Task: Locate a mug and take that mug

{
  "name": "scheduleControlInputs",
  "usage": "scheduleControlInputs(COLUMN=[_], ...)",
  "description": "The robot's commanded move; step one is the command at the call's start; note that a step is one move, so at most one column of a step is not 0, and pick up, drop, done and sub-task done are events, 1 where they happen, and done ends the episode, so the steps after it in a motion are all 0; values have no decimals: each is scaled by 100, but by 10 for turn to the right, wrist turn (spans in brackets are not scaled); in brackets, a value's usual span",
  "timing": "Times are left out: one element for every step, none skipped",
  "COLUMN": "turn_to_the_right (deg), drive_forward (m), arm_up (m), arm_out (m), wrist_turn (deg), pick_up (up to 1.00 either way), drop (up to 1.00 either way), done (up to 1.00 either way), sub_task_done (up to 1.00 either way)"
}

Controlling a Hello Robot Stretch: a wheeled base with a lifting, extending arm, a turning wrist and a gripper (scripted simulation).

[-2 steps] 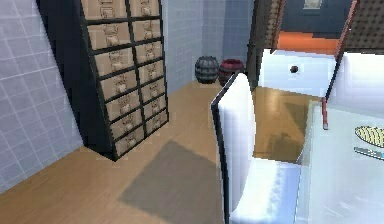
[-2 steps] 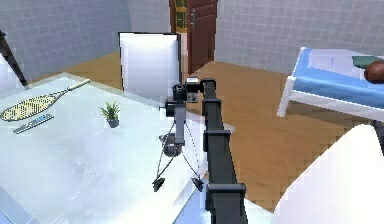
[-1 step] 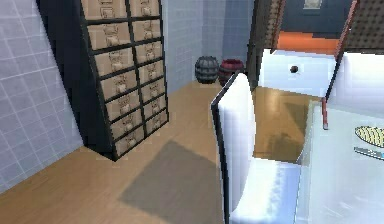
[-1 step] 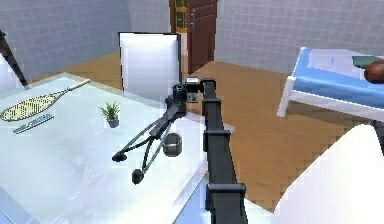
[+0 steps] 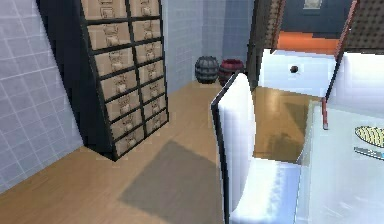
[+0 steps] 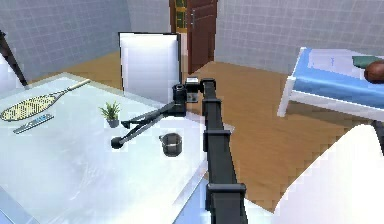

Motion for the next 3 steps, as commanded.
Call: scheduleControlInputs(turn_to_the_right=[0, 0, 0], drive_forward=[0, 0, 0], arm_up=[0, 0, -30], arm_out=[0, 0, 0], wrist_turn=[450, 270, 0], pick_up=[0, 0, 0], drop=[0, 0, 0], done=[0, 0, 0], sub_task_done=[0, 0, 0])
